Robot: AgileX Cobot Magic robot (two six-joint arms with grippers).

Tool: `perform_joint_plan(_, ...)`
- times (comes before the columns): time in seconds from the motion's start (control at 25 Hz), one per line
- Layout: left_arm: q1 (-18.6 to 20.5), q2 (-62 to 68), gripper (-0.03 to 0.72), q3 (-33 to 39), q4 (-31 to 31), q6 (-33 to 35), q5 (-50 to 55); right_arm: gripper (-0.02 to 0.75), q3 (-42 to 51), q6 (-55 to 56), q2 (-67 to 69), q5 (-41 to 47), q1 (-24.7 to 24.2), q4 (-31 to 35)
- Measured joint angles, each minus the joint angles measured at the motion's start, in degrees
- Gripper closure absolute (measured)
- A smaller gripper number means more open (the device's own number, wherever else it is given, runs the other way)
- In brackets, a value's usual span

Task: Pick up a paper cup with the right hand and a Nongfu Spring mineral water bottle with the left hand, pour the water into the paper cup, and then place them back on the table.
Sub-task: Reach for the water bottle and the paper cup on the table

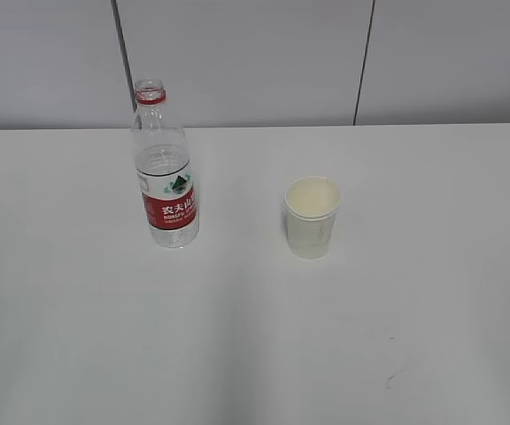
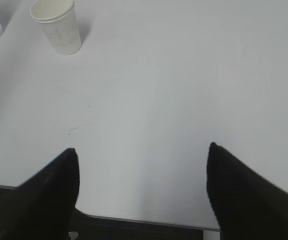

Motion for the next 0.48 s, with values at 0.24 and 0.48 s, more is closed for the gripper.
perform_joint_plan(0.24,0.0,0.0,0.448,0.0,0.0,0.0,0.0,0.150,0.0,0.0,0.0,0.0,0.0,0.0)
perform_joint_plan(0.48,0.0,0.0,0.448,0.0,0.0,0.0,0.0,0.150,0.0,0.0,0.0,0.0,0.0,0.0)
